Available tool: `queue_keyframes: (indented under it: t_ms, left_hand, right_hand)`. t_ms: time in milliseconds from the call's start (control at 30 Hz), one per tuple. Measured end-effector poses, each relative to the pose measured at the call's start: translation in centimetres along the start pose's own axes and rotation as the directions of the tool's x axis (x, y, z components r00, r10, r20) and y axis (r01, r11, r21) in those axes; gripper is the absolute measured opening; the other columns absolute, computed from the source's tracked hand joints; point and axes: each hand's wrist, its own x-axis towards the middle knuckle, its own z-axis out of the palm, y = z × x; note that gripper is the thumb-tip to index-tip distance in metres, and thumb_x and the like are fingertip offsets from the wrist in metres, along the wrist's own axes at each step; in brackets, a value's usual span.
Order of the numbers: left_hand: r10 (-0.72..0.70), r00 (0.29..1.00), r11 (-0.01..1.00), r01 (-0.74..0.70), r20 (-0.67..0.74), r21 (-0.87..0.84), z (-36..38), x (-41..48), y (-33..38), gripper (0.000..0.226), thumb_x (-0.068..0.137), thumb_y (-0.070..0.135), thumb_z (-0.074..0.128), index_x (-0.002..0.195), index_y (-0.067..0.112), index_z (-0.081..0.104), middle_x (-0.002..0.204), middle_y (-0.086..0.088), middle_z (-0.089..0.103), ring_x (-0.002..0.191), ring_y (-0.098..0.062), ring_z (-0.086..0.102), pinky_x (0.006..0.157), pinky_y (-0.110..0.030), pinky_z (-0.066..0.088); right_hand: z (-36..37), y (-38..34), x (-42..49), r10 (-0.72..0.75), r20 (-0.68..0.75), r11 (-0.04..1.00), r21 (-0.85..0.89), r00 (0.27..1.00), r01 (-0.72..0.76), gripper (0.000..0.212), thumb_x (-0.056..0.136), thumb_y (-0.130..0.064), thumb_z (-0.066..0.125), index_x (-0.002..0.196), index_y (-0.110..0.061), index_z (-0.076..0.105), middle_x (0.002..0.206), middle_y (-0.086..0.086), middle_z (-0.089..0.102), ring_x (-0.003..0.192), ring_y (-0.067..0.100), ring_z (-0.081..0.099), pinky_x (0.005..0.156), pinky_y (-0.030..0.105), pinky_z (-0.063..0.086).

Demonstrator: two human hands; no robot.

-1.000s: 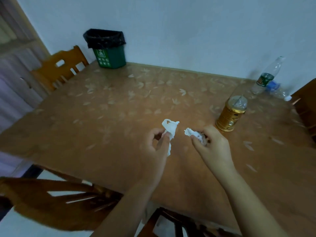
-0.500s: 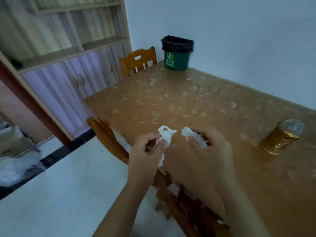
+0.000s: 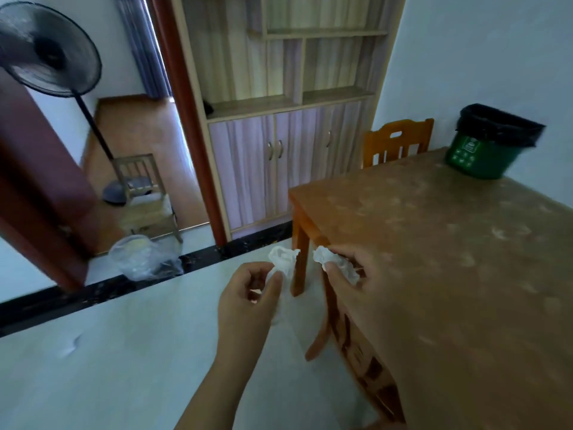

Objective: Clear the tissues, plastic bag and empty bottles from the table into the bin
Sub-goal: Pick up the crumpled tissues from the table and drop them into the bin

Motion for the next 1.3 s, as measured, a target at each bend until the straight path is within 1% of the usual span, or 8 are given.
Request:
queue_keyframes:
  t_ms: [167, 367, 533, 700, 800, 900, 1067, 1300]
  left_hand:
    - [0.004, 0.999, 0.999, -0.002, -0.046, 0.034, -5.6, 7.3, -2.7, 0.023, 0.084, 0.013, 0.062, 0.076, 0.034, 0.059, 0.076, 0.013, 0.062, 0.070, -0.011, 0.057, 0.059, -0.023, 0.045]
    - [-0.014, 1.000, 0.999, 0.014, 0.007, -0.031, -7.2, 14.7, -4.3, 0.020, 0.086, 0.012, 0.060, 0.077, 0.031, 0.062, 0.076, 0.009, 0.063, 0.071, -0.016, 0.059, 0.059, -0.027, 0.049]
    - [0.010, 0.996, 0.999, -0.006, 0.093, -0.044, -5.3, 22.6, -5.7, 0.020, 0.088, 0.016, 0.057, 0.079, 0.033, 0.061, 0.078, 0.009, 0.064, 0.070, -0.008, 0.058, 0.058, -0.022, 0.047]
    - [0.116, 0.976, 0.993, -0.110, 0.183, -0.041, -1.7, 32.8, -5.0, 0.020, 0.087, 0.015, 0.058, 0.079, 0.034, 0.059, 0.076, 0.009, 0.063, 0.067, 0.000, 0.058, 0.052, -0.010, 0.045]
    - [0.148, 0.961, 0.989, -0.145, 0.235, -0.031, 0.4, 39.1, -3.9, 0.020, 0.087, 0.013, 0.059, 0.078, 0.032, 0.060, 0.074, 0.010, 0.062, 0.063, 0.001, 0.056, 0.050, -0.010, 0.043]
    - [0.159, 0.952, 0.987, -0.157, 0.260, -0.025, 2.6, 45.0, -3.2, 0.017, 0.087, 0.015, 0.059, 0.078, 0.030, 0.061, 0.075, 0.008, 0.063, 0.063, -0.001, 0.056, 0.054, -0.012, 0.045]
    - [0.147, 0.942, 0.989, -0.133, 0.300, -0.064, 6.5, 52.4, -3.3, 0.011, 0.086, 0.017, 0.059, 0.082, 0.025, 0.066, 0.079, 0.006, 0.066, 0.070, -0.010, 0.060, 0.057, -0.015, 0.047]
    - [0.118, 0.916, 0.989, -0.074, 0.383, -0.130, 12.5, 60.9, -5.3, 0.020, 0.084, 0.013, 0.062, 0.076, 0.032, 0.064, 0.074, 0.006, 0.069, 0.068, -0.015, 0.064, 0.061, -0.028, 0.053]
  right_hand:
    - [8.2, -2.6, 4.3, -0.094, 0.041, 0.995, -0.018, 0.995, 0.095, 0.022, 0.078, -0.022, 0.062, 0.093, -0.008, 0.068, 0.084, -0.003, 0.064, 0.085, 0.000, 0.050, 0.077, 0.000, 0.035]
    - [13.1, -2.4, 9.1, -0.027, 0.131, 1.000, 0.001, 0.991, 0.027, 0.016, 0.079, -0.017, 0.065, 0.093, -0.011, 0.068, 0.083, -0.004, 0.063, 0.085, -0.011, 0.050, 0.076, -0.001, 0.033]
    - [16.1, 0.4, 15.4, 0.047, 0.083, 0.999, -0.023, 0.995, -0.045, 0.015, 0.081, -0.012, 0.068, 0.095, -0.016, 0.067, 0.083, -0.014, 0.058, 0.084, -0.018, 0.049, 0.073, -0.002, 0.033]
    - [19.1, 4.2, 23.8, 0.051, 0.062, 0.999, 0.004, 0.997, -0.052, 0.020, 0.082, -0.015, 0.065, 0.102, -0.017, 0.065, 0.096, -0.007, 0.060, 0.089, -0.003, 0.050, 0.077, 0.002, 0.036]
    - [21.3, 6.4, 29.6, 0.074, -0.003, 0.995, 0.064, 0.997, -0.074, 0.015, 0.084, -0.029, 0.064, 0.097, -0.023, 0.065, 0.091, -0.009, 0.060, 0.084, -0.004, 0.052, 0.074, 0.001, 0.037]
    - [23.4, 8.5, 34.9, 0.062, -0.111, 0.997, 0.043, 0.992, -0.058, 0.029, 0.082, -0.053, 0.052, 0.089, -0.028, 0.063, 0.083, -0.024, 0.053, 0.081, -0.021, 0.051, 0.071, -0.004, 0.036]
    - [24.9, 11.5, 40.7, 0.058, -0.157, 0.998, -0.010, 0.986, -0.060, 0.020, 0.078, -0.025, 0.062, 0.095, -0.015, 0.067, 0.084, -0.008, 0.063, 0.086, -0.010, 0.055, 0.069, -0.001, 0.037]
    - [26.7, 15.7, 46.3, 0.213, -0.195, 0.973, -0.047, 0.957, -0.226, 0.020, 0.079, -0.008, 0.068, 0.093, -0.022, 0.065, 0.089, -0.017, 0.062, 0.088, -0.009, 0.055, 0.067, 0.001, 0.038]
